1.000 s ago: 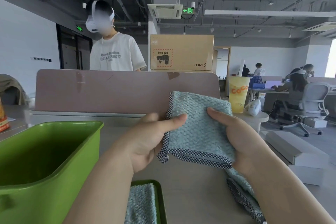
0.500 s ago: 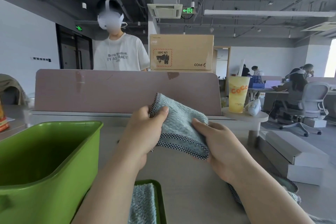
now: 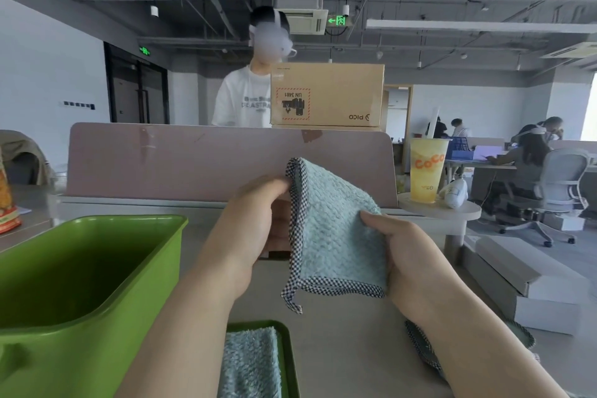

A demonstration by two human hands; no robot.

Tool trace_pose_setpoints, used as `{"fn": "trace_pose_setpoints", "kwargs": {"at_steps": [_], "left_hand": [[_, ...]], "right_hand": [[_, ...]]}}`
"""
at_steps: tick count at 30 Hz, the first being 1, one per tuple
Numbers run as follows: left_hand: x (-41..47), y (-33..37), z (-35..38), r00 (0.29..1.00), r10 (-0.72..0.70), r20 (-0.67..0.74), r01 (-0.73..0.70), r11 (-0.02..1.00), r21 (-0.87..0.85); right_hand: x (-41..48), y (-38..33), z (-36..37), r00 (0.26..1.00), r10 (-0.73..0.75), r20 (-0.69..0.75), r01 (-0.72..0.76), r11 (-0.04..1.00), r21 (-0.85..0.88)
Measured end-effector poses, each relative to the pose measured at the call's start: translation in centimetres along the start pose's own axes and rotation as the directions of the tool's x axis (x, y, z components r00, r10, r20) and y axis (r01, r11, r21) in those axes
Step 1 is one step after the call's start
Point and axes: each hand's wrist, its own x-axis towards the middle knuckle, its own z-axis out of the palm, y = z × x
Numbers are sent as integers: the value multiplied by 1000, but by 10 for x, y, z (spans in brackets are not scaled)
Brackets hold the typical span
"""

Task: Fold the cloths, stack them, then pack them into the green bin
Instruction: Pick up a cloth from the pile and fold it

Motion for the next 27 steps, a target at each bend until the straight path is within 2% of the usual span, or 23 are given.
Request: {"fn": "trace_pose_setpoints", "kwargs": {"at_steps": [1,2,3,5,7,13,19,24,27], "left_hand": [[-1,0,-1,999,43,27,-46,992,119],[-1,2,0,979,159,126,-190,936,297],[-7,8,7,971,178,159,-224,907,356],[-12,15,18,975,175,135,-211,918,335],[-9,12,16,949,268,166,-311,882,353],[-6,13,17,894,408,185,-444,755,482],[-8,15,17,904,399,153,-423,783,455],[-10,15,18,943,328,59,-328,882,338],[-11,18,18,962,270,44,-272,928,255]], "right_hand": [[0,0,0,1000,11,9,-11,1000,2],[0,0,-1,1000,25,18,-25,1000,9],[0,0,-1,999,38,25,-39,999,12],[-1,-1,-2,998,60,36,-60,998,7],[-1,-2,-2,996,73,44,-72,997,-7],[-6,-6,-2,993,84,82,-77,993,-84],[-9,-8,-3,989,4,149,6,998,-65],[-5,-11,-7,984,-115,138,100,989,110],[-4,-12,-12,969,-177,175,159,981,111]]}}
